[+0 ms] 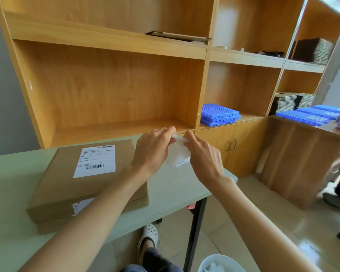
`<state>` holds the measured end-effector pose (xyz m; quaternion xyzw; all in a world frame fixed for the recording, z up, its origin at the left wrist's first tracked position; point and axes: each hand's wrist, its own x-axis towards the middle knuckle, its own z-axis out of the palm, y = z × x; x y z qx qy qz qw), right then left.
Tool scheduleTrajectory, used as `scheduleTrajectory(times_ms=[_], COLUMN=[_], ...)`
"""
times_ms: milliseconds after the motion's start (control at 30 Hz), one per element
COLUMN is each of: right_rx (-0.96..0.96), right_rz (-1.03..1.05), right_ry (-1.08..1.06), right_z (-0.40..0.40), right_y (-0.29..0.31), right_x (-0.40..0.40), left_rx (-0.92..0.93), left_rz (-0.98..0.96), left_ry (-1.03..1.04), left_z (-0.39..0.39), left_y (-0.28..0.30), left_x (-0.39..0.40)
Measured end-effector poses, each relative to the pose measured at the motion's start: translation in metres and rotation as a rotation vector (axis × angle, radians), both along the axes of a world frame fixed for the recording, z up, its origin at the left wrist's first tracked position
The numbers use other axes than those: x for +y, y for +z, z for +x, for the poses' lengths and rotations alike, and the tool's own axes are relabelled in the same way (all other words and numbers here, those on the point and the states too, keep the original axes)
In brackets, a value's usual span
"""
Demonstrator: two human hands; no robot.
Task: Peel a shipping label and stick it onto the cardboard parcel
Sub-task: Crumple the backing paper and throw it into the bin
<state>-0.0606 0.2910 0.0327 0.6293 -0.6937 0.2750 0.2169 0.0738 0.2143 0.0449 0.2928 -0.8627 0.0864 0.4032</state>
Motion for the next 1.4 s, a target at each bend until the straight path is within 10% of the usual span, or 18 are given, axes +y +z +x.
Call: scheduleTrajectory(times_ms=[733, 1400], right_rx=[-0.208, -0.497], right_rz=[0.155, 0.76], right_ry=[-0.354, -0.398], right_z=[-0.136, -0.155], right_y=[-0.166, -0.364], right_x=[0.152, 0.155], left_rx=[-0.264, -0.707], left_rz=[0.262, 0.606], left_ry=[-0.296, -0.265], left_z=[-0.163, -0.183], left_y=[-0.164, -0.358], left_x=[0.122, 0.122])
